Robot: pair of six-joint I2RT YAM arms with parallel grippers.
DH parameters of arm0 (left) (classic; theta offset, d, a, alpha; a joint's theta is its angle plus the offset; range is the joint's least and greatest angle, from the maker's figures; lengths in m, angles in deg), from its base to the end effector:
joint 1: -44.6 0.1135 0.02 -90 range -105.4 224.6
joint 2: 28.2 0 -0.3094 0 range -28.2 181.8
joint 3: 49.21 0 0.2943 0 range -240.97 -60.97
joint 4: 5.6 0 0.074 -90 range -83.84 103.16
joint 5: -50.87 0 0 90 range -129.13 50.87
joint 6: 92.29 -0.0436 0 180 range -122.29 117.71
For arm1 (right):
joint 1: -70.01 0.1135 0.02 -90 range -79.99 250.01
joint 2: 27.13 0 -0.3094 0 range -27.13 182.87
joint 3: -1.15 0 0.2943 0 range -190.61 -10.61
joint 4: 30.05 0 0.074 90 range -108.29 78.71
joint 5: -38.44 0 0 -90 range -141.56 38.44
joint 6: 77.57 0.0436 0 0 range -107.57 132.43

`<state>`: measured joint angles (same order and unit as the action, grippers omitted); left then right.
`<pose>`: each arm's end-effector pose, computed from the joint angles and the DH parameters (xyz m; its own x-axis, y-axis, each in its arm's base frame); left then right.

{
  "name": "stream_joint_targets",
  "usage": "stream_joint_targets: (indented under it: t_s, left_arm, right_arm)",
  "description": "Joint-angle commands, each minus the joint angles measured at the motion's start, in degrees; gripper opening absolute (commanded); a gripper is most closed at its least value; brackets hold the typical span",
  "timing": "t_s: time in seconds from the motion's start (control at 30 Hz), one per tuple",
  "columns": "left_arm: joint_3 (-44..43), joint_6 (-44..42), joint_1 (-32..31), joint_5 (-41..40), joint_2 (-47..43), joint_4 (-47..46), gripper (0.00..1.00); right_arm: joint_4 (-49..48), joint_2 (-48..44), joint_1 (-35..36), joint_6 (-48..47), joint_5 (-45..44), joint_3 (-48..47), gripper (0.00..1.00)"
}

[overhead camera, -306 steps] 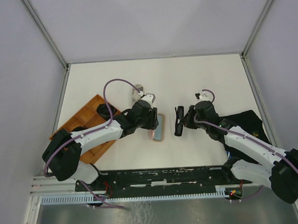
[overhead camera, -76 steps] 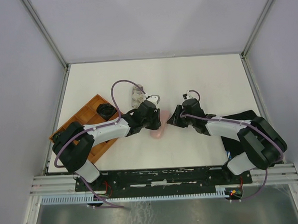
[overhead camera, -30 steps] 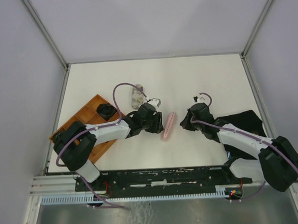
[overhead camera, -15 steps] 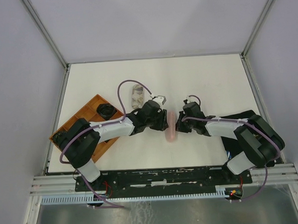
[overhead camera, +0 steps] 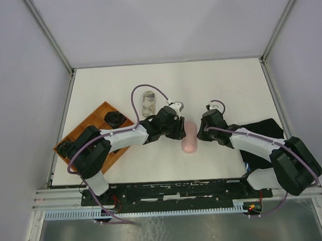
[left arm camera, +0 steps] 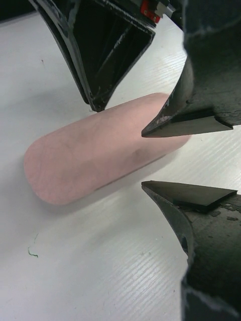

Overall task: Organize the sunglasses
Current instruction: Pick up the sunglasses case from the center of the board.

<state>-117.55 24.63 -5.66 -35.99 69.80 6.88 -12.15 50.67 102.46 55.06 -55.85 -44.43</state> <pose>0.2577 -0.3137 0.1954 -0.7418 0.1852 -0.6445 0.5136 0.7749 -0.3685 0.2371 0.1469 0.1688 -0.8114 0.2844 -0.5106 0.0747 0.9169 0.3920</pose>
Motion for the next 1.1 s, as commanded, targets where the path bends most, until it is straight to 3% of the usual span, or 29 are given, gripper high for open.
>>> stream_joint_targets:
  t_s: [0.0, 0.2, 0.23, 0.3, 0.43, 0.67, 0.83, 1.07]
  left_arm:
    - [-3.0, -2.8, -0.4, 0.9, 0.5, -1.7, 0.47]
    - [-3.0, -3.7, 0.2, -3.4, -3.9, -0.1, 0.47]
    - [-2.7, -3.9, 0.6, -4.2, -5.1, 0.2, 0.48]
    - [-1.8, -3.7, 1.9, -6.4, -7.6, 0.8, 0.49]
    - [1.8, -3.3, 5.0, -9.8, -13.9, 1.4, 0.54]
    - [7.1, -3.6, 6.6, -18.8, -25.4, 4.9, 0.64]
    - [11.3, -2.6, 6.7, -21.0, -31.0, 4.9, 0.67]
    - [14.0, -2.2, 6.7, -22.0, -33.4, 4.5, 0.68]
  right_arm:
    - [8.8, -5.9, -0.4, -4.3, -11.2, -2.2, 0.27]
    - [10.4, -13.2, -0.4, -3.9, -12.3, -1.3, 0.44]
    - [9.9, -13.9, -0.4, -3.5, -11.4, -1.2, 0.5]
    - [8.4, -14.7, -0.4, -2.0, -9.0, -1.0, 0.71]
    - [4.2, -13.4, 0.5, 1.5, -6.2, -1.3, 0.91]
    - [7.3, -3.8, 8.4, 5.9, -16.3, -8.6, 0.94]
    - [12.6, 4.2, 11.6, 9.3, -21.4, -14.2, 0.94]
    - [14.6, 11.7, 11.9, 12.4, -18.8, -15.5, 0.9]
